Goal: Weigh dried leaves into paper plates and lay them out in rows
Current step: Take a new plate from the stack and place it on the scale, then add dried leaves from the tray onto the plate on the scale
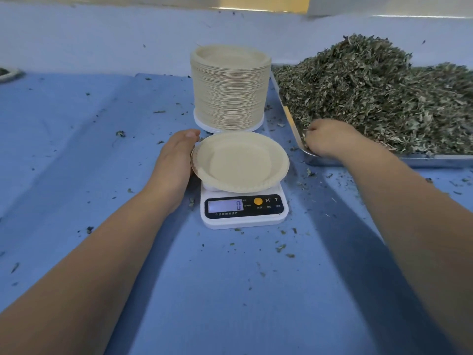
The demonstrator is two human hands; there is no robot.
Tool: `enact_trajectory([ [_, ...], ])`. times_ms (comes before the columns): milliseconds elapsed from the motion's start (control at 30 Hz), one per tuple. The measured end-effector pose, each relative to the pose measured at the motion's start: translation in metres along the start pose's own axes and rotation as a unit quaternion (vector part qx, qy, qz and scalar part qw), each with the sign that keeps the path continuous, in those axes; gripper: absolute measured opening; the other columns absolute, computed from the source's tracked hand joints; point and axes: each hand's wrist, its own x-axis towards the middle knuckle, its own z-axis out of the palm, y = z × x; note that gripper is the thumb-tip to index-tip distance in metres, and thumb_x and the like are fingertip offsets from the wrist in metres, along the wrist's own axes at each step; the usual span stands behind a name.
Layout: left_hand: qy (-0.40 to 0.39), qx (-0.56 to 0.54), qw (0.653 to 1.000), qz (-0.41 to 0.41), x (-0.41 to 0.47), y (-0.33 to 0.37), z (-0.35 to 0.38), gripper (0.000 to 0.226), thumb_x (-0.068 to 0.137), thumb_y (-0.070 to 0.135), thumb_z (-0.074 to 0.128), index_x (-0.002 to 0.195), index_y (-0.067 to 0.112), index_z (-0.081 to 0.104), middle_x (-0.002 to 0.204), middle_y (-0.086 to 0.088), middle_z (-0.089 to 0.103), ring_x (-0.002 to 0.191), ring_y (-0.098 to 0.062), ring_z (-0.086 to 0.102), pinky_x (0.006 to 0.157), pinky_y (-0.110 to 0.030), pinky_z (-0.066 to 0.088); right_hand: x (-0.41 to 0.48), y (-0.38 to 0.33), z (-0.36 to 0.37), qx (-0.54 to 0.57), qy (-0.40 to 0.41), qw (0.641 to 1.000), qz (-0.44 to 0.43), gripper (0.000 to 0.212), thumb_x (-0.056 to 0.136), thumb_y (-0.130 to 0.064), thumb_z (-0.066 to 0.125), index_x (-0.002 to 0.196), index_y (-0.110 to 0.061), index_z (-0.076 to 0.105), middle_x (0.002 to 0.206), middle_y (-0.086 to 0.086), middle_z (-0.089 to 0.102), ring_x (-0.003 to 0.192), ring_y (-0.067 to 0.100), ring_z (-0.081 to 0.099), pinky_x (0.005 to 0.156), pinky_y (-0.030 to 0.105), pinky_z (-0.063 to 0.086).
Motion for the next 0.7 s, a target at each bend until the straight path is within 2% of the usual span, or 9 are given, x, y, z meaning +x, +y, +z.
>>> enact_trajectory([
  [67,0.001,0.0,1.0,0.002,-0.001,0.0,0.0,0.023,0.091,0.047,0.051,0.107,0.041,0.065,0.127,0.016,0.065,0.124,-0.007,0.059,0.115,-0.04,0.042,-0.007,-0.002,0.002,0.027,0.062,0.997,-0.031,0.031,0.103,-0.037,0.033,0.085,-0.019,0.05,0.105,0.011,0.06,0.087,0.029,0.053,0.079,0.041,0.044],
  [133,0.004,-0.002,1.0,0.002,-0.001,0.0,0.001,0.028,0.087,0.05,0.05,0.107,0.041,0.066,0.128,0.016,0.065,0.124,-0.007,0.059,0.115,-0.04,0.042,-0.016,-0.005,0.003,0.009,0.118,0.993,-0.016,0.048,0.1,-0.058,0.025,0.097,-0.022,0.057,0.115,0.013,0.06,0.108,0.037,0.052,0.093,0.053,0.041],
  [200,0.007,-0.008,1.0,0.002,-0.001,0.0,0.001,0.032,0.084,0.052,0.049,0.108,0.04,0.067,0.127,0.016,0.065,0.125,-0.007,0.059,0.115,-0.041,0.042,-0.021,-0.01,0.003,-0.02,0.066,0.998,0.002,0.073,0.095,-0.074,0.013,0.126,-0.025,0.058,0.129,0.016,0.055,0.125,0.041,0.045,0.102,0.059,0.035],
  [233,0.007,-0.009,1.0,0.002,-0.001,0.001,0.001,0.033,0.083,0.052,0.048,0.109,0.04,0.067,0.128,0.016,0.064,0.125,-0.007,0.058,0.116,-0.041,0.042,-0.022,-0.012,0.003,-0.019,0.026,0.999,-0.004,0.082,0.094,-0.077,0.009,0.127,-0.021,0.058,0.124,0.016,0.058,0.12,0.04,0.05,0.1,0.056,0.04],
  [267,0.006,-0.008,1.0,0.001,-0.001,0.001,0.001,0.034,0.083,0.052,0.048,0.109,0.04,0.067,0.128,0.016,0.064,0.126,-0.008,0.058,0.116,-0.041,0.041,-0.022,-0.014,0.004,-0.015,-0.002,1.0,-0.016,0.084,0.094,-0.077,0.008,0.118,-0.016,0.061,0.112,0.015,0.062,0.107,0.037,0.056,0.094,0.051,0.046],
  [333,0.004,-0.006,1.0,0.003,-0.002,0.002,0.001,0.034,0.084,0.053,0.046,0.108,0.041,0.066,0.128,0.016,0.064,0.126,-0.008,0.058,0.116,-0.042,0.041,-0.024,-0.016,0.006,-0.001,0.003,0.999,-0.045,0.077,0.098,-0.073,0.013,0.095,-0.012,0.06,0.09,0.011,0.062,0.084,0.031,0.059,0.078,0.044,0.051],
  [467,0.003,-0.007,1.0,0.007,-0.003,0.002,0.002,0.034,0.085,0.053,0.045,0.109,0.04,0.065,0.128,0.016,0.064,0.125,-0.007,0.058,0.116,-0.042,0.041,-0.023,-0.014,0.014,0.02,0.054,0.997,-0.054,0.061,0.102,-0.063,0.029,0.077,-0.012,0.05,0.077,0.009,0.055,0.071,0.028,0.055,0.059,0.036,0.04],
  [600,0.007,-0.023,1.0,0.001,-0.003,0.001,0.001,0.034,0.083,0.053,0.045,0.107,0.039,0.066,0.126,0.019,0.064,0.124,-0.006,0.059,0.116,-0.042,0.041,-0.015,-0.008,0.001,0.077,0.086,0.992,-0.051,0.058,0.105,-0.05,0.04,0.061,-0.011,0.042,0.058,0.008,0.045,0.055,0.027,0.045,0.052,0.031,0.033],
  [700,0.004,-0.024,1.0,-0.004,-0.004,0.002,0.001,0.033,0.083,0.054,0.046,0.106,0.041,0.067,0.124,0.02,0.065,0.123,-0.006,0.059,0.115,-0.042,0.042,-0.012,-0.003,-0.005,0.111,0.154,0.981,-0.033,0.056,0.104,-0.045,0.043,0.059,-0.012,0.045,0.055,0.008,0.049,0.054,0.028,0.049,0.049,0.03,0.031],
])
